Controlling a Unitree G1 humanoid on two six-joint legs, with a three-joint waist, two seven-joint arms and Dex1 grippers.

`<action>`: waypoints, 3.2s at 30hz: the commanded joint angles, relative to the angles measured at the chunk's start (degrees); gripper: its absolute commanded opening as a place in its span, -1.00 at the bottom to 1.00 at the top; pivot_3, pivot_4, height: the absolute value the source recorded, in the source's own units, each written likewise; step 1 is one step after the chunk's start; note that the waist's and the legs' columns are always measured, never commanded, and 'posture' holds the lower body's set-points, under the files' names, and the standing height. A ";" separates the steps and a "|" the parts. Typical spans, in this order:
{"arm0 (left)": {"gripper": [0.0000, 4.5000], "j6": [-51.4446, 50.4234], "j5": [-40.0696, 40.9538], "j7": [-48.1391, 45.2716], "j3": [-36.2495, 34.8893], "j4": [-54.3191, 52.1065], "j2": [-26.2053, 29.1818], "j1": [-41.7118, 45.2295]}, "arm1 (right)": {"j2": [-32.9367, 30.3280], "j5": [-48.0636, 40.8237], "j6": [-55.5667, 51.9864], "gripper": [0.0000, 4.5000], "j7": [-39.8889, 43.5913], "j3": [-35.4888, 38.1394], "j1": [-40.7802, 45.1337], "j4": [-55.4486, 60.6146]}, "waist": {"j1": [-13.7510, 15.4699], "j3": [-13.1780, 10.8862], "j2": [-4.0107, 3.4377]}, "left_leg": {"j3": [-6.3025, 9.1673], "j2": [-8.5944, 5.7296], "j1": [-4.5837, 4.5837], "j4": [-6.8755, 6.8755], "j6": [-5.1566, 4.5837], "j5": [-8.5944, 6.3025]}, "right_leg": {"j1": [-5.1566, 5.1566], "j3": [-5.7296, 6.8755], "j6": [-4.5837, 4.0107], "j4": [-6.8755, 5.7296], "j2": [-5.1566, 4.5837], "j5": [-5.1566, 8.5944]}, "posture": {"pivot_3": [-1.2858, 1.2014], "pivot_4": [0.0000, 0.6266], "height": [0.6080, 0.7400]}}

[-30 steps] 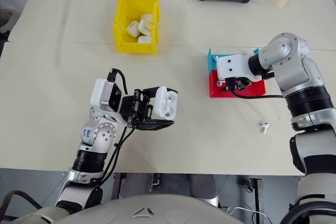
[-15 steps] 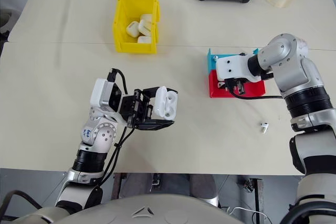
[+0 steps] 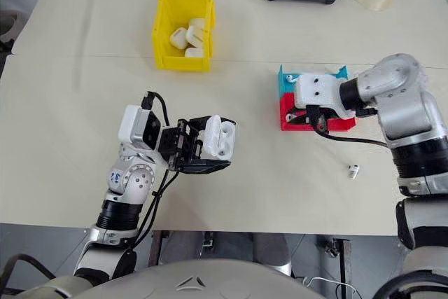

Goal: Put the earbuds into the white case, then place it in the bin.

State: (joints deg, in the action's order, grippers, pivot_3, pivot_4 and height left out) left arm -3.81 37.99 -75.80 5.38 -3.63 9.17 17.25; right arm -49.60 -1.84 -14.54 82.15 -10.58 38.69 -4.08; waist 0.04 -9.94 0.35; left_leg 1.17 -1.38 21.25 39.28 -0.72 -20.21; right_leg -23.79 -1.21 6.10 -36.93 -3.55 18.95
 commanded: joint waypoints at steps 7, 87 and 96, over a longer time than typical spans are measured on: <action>0.25 -1.37 2.00 -0.98 -1.06 0.67 0.67 1.36 | 12.26 -24.64 -7.44 -0.77 -14.75 20.69 -12.41 16.65 | -0.06 0.00 0.00 | 0.05 0.00 -0.03 -0.01 0.02 0.00 | 0.06 0.04 0.00 -0.02 0.01 0.00 | 0.03 -0.52 1.00; 0.25 -5.11 3.01 0.70 -4.31 3.21 -3.57 9.38 | 22.67 -37.71 3.03 -0.77 -27.47 7.26 -30.48 30.20 | -0.10 0.00 0.00 | 0.16 -0.04 -0.05 -0.07 0.01 0.01 | 0.09 0.09 0.00 0.01 0.00 0.00 | 0.03 -0.52 1.00; 0.25 -5.10 2.83 0.18 -2.75 3.05 -4.69 9.24 | 18.85 -38.56 4.42 -0.77 -25.22 10.76 -33.58 30.90 | 0.04 0.00 0.00 | 0.16 -0.05 -0.04 -0.07 0.01 0.00 | 0.10 0.09 0.00 0.02 0.00 0.00 | 0.03 -0.52 1.00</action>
State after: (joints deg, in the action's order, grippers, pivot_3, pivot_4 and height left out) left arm -11.07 37.75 -76.16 4.89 2.81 6.04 24.07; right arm -28.86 -41.75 -8.74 54.77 0.58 7.98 27.54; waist 0.08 -9.94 0.35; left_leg 1.32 -1.43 21.21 39.22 -0.71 -20.20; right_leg -23.69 -1.12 6.10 -36.90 -3.55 18.95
